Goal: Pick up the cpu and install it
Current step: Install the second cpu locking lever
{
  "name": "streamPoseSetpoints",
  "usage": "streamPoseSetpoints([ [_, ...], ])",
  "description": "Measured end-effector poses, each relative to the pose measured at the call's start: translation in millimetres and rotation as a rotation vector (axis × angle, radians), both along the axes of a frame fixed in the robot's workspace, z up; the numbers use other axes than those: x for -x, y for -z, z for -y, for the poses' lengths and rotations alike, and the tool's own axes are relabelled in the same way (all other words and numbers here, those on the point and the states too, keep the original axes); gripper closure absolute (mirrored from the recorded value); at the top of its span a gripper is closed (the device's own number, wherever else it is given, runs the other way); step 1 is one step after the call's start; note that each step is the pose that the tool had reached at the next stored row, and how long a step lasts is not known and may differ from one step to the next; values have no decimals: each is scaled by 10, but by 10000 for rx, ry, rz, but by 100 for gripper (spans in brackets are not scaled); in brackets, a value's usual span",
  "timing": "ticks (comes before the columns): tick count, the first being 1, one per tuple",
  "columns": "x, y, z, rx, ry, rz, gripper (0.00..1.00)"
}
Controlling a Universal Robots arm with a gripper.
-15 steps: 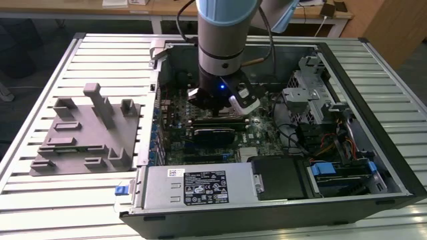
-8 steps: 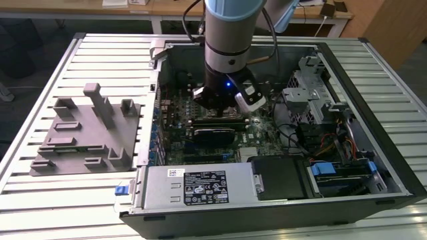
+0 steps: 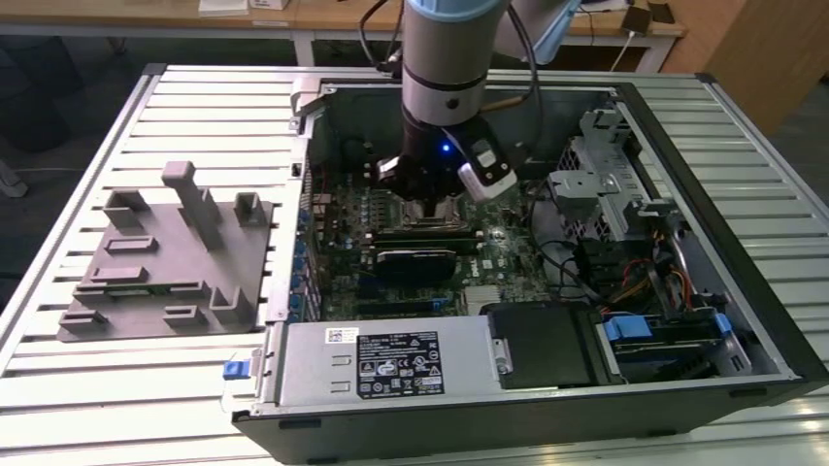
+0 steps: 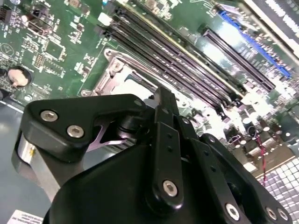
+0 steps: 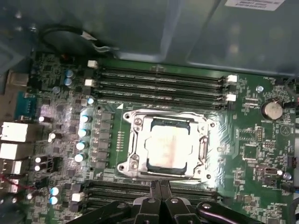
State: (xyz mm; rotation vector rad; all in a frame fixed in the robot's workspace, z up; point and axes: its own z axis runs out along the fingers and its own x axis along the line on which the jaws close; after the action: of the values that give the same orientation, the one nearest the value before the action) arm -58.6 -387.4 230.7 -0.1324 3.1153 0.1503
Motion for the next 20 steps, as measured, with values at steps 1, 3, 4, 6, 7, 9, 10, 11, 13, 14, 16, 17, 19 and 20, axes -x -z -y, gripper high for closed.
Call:
streamPoseSetpoints([
  [1, -15, 1, -12, 31, 1, 0, 89],
  [3, -43, 2, -44, 83, 0, 0, 89],
  [4, -55, 2, -65, 106, 2, -1, 89],
  [6, -79, 3, -115, 150, 2, -1, 89],
  [7, -90, 4, -140, 171, 1, -1, 89],
  [9, -111, 4, -187, 213, 1, -1, 89],
  [10, -118, 4, -210, 235, 1, -2, 89],
  [11, -120, 4, -225, 246, 1, -2, 89],
  [13, -121, 4, -239, 248, 2, -1, 89],
  [14, -121, 1, -243, 249, 1, -2, 89],
  [16, -121, -17, -247, 249, 0, -2, 89],
  [17, -121, -33, -248, 248, 1, -2, 89],
  [19, -121, -64, -249, 249, 1, -2, 89],
  [20, -121, -68, -250, 247, 1, -1, 89],
])
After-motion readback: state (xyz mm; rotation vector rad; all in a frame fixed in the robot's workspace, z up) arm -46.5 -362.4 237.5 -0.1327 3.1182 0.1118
